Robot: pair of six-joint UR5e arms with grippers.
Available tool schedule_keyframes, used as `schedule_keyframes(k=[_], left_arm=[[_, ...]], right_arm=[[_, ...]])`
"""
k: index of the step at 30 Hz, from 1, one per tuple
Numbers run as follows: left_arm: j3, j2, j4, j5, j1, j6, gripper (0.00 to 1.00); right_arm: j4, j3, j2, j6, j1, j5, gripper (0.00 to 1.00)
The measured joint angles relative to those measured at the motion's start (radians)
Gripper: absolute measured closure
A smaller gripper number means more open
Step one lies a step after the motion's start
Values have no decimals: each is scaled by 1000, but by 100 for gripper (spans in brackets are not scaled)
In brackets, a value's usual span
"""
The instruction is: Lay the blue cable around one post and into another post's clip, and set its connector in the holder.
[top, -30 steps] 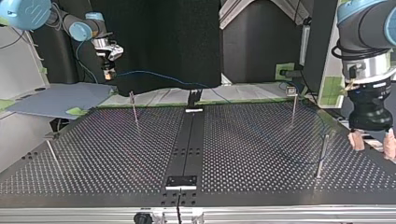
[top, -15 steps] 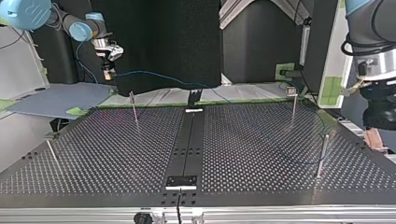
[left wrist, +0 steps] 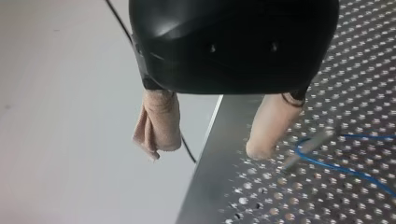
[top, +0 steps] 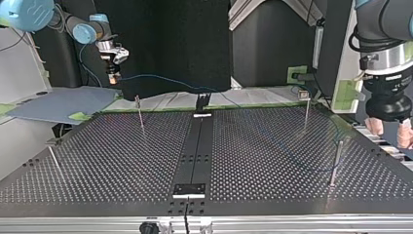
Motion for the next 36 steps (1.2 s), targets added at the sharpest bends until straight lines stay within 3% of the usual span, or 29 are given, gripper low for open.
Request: schedule_keyframes(k=[13,24,36], left_arm=[[0,0,-109,-1,-17,123,0],[-1,1,-110,4,-24,226,0],[-1,1,-102,63,-27,335,0]], right_arm=[[2,0,0,0,4,0,100],[3,0,0,0,5,2,100],[2,0,0,0,6,17,100]])
